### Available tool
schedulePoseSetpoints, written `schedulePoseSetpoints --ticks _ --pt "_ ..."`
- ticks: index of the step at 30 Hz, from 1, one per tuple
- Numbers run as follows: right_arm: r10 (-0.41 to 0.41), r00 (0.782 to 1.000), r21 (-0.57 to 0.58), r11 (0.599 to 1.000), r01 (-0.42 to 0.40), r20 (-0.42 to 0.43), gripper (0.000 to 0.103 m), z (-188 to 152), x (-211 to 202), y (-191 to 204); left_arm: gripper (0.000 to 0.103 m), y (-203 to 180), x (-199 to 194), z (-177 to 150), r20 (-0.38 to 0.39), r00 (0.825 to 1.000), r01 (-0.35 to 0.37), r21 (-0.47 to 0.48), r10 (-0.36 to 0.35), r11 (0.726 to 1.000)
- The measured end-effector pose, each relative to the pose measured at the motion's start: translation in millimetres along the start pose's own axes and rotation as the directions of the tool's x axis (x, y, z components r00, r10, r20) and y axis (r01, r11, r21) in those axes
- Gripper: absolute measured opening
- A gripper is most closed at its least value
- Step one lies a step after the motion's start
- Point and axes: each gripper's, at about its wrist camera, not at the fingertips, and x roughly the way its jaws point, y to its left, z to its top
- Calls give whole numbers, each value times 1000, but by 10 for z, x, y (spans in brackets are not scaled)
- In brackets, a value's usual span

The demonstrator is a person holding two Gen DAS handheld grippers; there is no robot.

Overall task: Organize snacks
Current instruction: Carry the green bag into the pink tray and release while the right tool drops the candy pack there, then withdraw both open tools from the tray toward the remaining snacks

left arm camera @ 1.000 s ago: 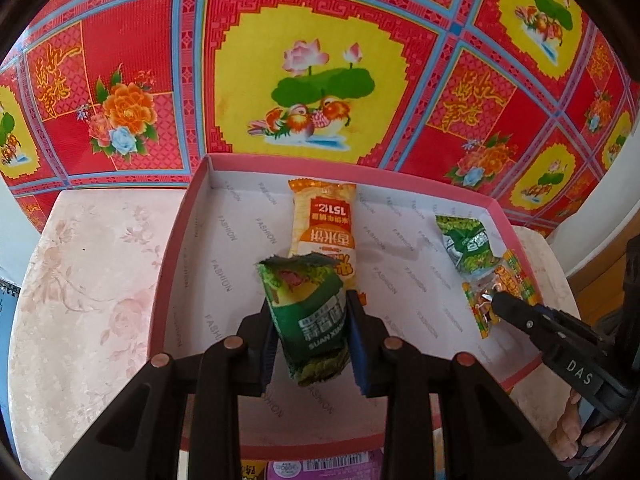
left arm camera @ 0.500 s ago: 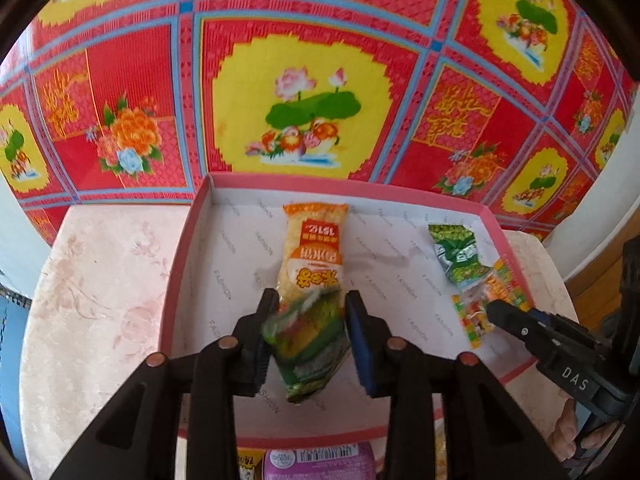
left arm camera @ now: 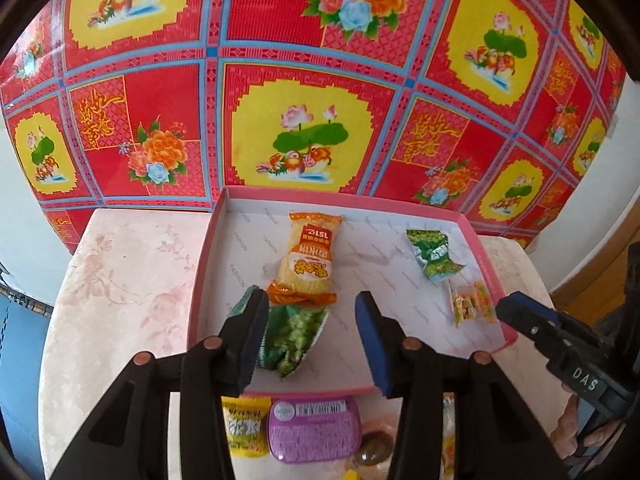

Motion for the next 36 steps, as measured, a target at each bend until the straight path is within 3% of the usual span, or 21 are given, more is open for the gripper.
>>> schedulePoseSetpoints --ticks 5,19,36 --pt "-34 999 -22 999 35 14 35 -92 -144 51 47 38 -136 -47 2 1000 0 -13 0 1000" --pt "-32 999 -33 999 32 12 38 -258 -317 147 47 296 -415 -326 7 999 -48 -78 49 996" --pt "-47 998 -31 998 46 -52 41 -509 -244 184 47 427 -264 -615 -64 996 -62 -108 55 992"
